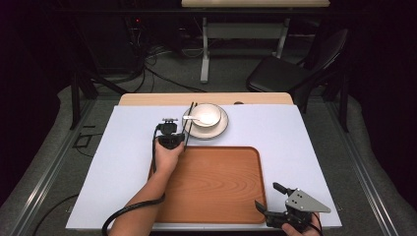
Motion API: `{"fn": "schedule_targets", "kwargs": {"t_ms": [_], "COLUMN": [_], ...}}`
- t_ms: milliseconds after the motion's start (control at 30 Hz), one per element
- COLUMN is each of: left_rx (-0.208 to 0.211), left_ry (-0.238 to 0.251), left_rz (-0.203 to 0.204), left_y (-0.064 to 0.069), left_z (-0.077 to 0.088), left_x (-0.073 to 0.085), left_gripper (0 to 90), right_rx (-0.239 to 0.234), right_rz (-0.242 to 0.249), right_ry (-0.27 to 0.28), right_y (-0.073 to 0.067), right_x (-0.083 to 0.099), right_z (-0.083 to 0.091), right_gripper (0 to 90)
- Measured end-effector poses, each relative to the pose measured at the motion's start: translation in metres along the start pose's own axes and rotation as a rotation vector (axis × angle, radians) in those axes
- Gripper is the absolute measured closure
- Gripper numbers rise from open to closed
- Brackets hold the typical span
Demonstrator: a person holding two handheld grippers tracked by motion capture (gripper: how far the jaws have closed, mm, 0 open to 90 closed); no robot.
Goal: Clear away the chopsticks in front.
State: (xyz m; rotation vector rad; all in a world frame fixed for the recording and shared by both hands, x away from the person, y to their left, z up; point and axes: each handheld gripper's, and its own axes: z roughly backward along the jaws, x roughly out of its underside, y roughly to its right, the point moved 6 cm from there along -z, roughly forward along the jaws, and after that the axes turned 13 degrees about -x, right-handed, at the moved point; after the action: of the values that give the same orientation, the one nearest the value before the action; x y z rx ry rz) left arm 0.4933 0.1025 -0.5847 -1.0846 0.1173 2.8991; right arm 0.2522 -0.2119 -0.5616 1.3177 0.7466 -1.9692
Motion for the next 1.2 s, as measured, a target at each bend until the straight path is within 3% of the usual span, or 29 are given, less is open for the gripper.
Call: {"fn": "schedule_targets", "kwargs": {"t_ms": [600,733,967,1200], "left_rx": [-0.028,-0.047,-0.032,-0.032], "left_ry": [0.066,0.081,0.097,0.121], "left_rz": [0.039,0.018,0.013,-0.029], "left_y": [-0.031,-0.041,-0.052,-0.056], "left_z": [0.021,0.031,0.048,0.074], "left_x": [-0.006,-0.003,0.004,0.025], "left_gripper": [86.1,86.1,86.1,86.1], "right_rx": [0.003,0.003,0.004,0.005], "right_rz": [0.000,0.000,0.002,0.002], "right_ry": [0.001,0.001,-0.002,-0.001], "right_y": [0.000,0.000,0.000,-0.001], "right_x": [0.000,0.000,0.000,0.000], "right_z": [0.000,0.000,0.000,0.000], "right_gripper": [14.7,14.7,14.7,14.7]}}
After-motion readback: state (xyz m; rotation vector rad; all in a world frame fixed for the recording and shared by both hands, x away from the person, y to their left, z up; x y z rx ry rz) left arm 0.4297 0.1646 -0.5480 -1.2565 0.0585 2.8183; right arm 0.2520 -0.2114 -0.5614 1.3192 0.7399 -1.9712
